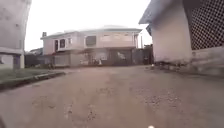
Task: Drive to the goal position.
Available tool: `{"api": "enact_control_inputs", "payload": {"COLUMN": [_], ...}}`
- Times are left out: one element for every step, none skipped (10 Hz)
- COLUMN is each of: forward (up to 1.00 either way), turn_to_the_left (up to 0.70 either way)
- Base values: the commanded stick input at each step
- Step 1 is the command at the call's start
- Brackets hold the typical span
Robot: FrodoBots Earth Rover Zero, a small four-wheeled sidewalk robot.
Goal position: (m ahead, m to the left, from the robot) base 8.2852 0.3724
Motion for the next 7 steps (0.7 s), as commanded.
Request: {"api": "enact_control_inputs", "payload": {"forward": [0.70, 0.70, 0.70, 0.70, 0.70, 0.70, 0.70], "turn_to_the_left": [0.00, 0.00, 0.00, 0.00, 0.00, 0.00, 0.00]}}
